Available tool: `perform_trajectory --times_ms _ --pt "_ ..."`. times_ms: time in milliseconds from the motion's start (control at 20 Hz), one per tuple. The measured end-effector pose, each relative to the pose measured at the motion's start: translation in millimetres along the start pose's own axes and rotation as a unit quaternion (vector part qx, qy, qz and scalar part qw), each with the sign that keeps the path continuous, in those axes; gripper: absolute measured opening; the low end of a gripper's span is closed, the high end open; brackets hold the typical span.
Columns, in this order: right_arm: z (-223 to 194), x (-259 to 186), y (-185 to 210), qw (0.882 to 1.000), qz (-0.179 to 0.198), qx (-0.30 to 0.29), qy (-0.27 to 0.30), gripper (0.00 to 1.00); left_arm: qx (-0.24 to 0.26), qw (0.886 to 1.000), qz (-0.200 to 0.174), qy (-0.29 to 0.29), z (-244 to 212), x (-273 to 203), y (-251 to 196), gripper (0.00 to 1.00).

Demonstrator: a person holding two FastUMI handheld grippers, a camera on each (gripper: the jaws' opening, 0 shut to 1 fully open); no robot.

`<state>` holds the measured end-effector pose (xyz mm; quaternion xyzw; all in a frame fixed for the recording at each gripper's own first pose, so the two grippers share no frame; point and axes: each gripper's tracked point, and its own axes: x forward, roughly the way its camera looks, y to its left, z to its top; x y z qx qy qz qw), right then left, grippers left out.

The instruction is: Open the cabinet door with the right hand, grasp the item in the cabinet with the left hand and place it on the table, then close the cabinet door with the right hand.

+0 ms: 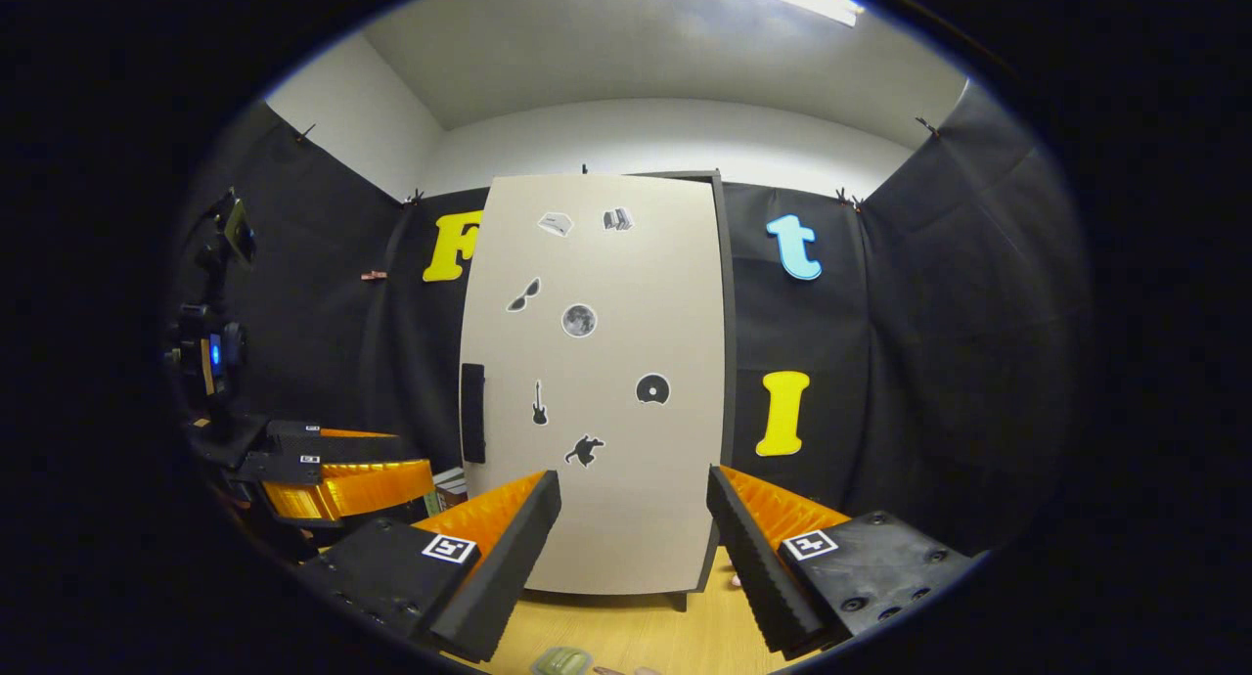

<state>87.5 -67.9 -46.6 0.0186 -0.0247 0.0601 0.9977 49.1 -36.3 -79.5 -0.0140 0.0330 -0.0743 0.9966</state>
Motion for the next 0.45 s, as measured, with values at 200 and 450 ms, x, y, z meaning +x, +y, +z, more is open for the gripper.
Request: perform_trajectory --times_ms 200,450 --pt "3 -5 -3 1.0 -0.001 -0.004 0.002 0.98 0.005 1.0 0.003 -0.003 4 -9 -13 0.95" --pt "9 -10 -3 1.0 0.003 -0.006 -0.002 0.98 -0.001 1.0 0.003 -0.011 10 -11 -18 0.95"
